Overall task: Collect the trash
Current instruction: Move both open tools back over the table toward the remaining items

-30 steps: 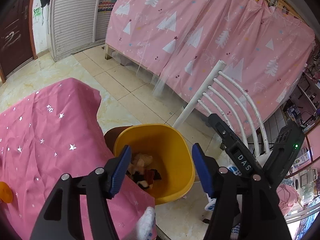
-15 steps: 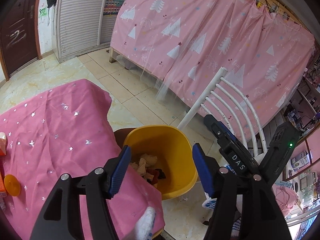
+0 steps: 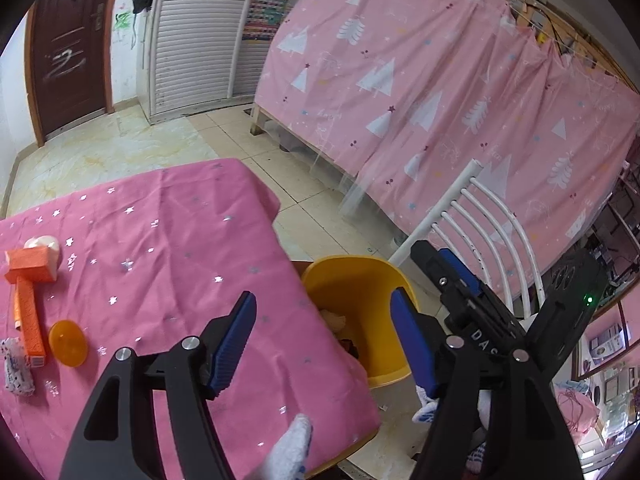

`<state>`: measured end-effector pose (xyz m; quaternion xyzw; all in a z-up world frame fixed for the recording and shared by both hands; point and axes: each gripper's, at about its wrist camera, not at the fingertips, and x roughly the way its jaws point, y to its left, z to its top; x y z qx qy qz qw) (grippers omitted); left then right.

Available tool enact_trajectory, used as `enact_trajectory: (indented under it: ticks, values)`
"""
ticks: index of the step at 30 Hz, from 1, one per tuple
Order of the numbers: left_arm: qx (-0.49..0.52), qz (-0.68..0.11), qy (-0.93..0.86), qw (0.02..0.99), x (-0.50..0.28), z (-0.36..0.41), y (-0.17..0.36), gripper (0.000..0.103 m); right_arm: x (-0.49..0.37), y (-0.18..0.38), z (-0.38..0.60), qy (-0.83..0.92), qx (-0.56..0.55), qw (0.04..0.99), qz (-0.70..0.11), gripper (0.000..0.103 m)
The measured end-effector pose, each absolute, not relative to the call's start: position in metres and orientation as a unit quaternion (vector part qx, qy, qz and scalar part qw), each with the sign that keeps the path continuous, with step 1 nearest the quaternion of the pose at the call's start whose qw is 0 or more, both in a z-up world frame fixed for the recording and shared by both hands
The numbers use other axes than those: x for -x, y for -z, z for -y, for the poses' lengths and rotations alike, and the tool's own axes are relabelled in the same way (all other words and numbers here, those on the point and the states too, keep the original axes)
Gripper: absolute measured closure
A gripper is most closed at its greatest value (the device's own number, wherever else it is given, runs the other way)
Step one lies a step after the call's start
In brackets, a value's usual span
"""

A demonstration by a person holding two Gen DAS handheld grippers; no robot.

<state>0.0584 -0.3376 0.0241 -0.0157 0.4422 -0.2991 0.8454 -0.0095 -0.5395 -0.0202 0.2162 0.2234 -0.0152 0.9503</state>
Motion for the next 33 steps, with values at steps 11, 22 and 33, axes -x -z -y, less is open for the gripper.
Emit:
enact_trajectory:
  ticks: [11,22,33]
  values:
    - [0.038,-0.446,0.234,0.863,-0.073,0.270,-0.022,0.035,-0.012,0.022,0.480,-0.039,-0.183,0.948,-0.258,0.039]
    - [0.088,-0.453,0.169,0.871,-0.093,0.183,-0.013,0.034,-0.037,0.018,0.417,-0.095,-0.135,0.944,-0.287,0.039]
    - [0.115,-0.462,0.117,0.872,-0.106,0.111,0.000,0.034,-0.054,0.018,0.360,-0.136,-0.092,0.936,-0.312,0.032]
